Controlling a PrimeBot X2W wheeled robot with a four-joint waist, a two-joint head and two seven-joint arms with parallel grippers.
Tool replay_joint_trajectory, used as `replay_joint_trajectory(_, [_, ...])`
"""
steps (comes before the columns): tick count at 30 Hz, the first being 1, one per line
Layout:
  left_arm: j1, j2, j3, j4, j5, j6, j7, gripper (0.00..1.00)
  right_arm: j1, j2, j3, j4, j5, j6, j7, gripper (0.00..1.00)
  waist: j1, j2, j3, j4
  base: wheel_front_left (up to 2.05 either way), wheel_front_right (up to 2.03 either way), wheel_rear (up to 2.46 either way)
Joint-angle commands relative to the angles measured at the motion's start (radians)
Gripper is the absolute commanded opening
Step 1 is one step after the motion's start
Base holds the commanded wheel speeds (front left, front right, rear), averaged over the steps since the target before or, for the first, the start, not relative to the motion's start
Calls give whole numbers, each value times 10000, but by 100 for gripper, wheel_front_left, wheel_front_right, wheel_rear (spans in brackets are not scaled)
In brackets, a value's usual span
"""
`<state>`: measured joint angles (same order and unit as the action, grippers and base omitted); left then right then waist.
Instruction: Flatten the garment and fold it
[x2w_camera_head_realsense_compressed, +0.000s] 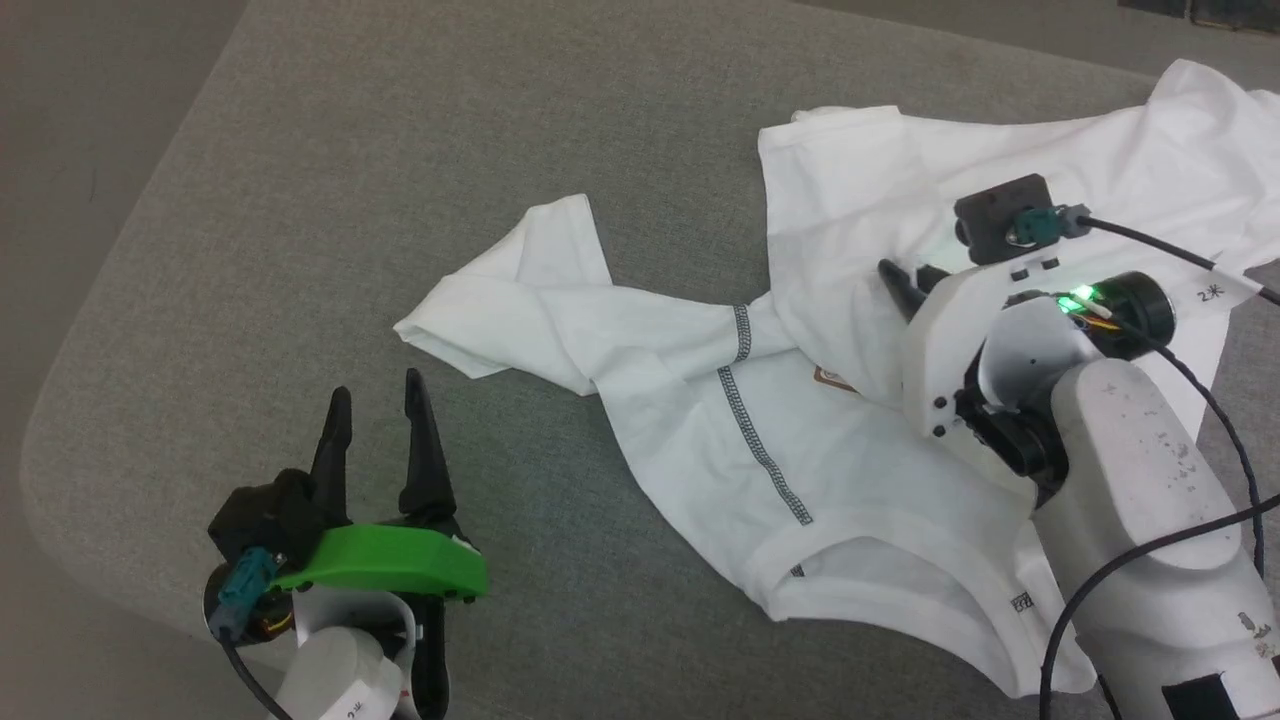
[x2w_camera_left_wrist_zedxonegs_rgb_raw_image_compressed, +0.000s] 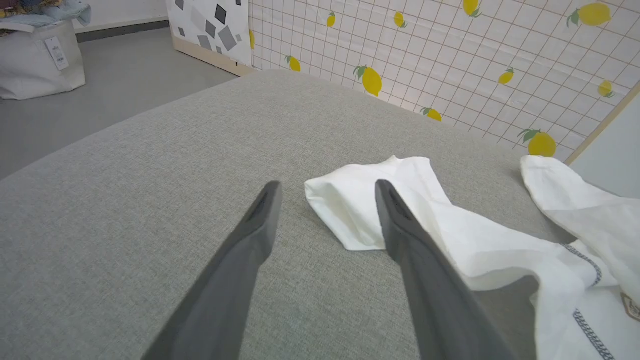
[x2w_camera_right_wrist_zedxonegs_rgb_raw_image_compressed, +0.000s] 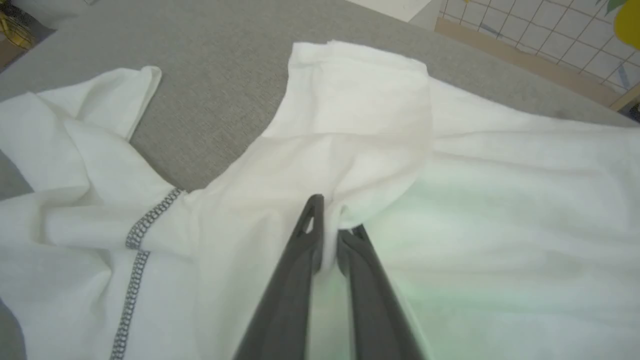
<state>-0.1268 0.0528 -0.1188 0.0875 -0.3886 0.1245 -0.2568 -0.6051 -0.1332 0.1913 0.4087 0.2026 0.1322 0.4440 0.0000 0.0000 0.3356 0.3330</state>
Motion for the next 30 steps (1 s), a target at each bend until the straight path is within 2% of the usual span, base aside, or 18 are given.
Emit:
replay_joint_trajectory(1, [-55, -26, 70, 25, 47, 40, -49, 100, -44, -75, 76, -181, 85, -15, -222, 0, 0, 0, -170, -130, 0, 0, 0])
replay_joint_trajectory(5, [112, -26, 305, 95, 193, 17, -49, 100, 203, -221, 149, -805, 382, -15, -653, 0, 0, 0, -607, -548, 0, 0, 0])
replay_joint_trajectory(8, [280, -26, 459, 144, 392, -65, -49, 100, 508, -413, -447, -1540, 472, -15, -1086, 0, 0, 0, -1019, -921, 0, 0, 0])
replay_joint_trajectory(13, [581, -26, 683, 193, 711, -257, -49, 100, 1590, -725, -2656, -2852, 96, -15, -1336, 0, 0, 0, -1594, -1609, 0, 0, 0])
replay_joint_trajectory(18, [784, -25, 816, 236, 932, -423, -49, 100, 2951, -671, -5117, -3776, -664, -15, -1061, 0, 0, 0, -1904, -2221, 0, 0, 0])
replay_joint_trajectory(23, [809, -25, 745, 376, 996, -554, -49, 100, 4317, 157, -7463, -3914, -1301, -15, -392, 0, 0, 0, -2039, -2594, 0, 0, 0])
replay_joint_trajectory(30, [853, 20, 465, 830, 1012, -708, 114, 100, 5362, 766, -8569, -3592, -1569, -15, -384, 0, 0, 0, -2070, -3004, 0, 0, 0])
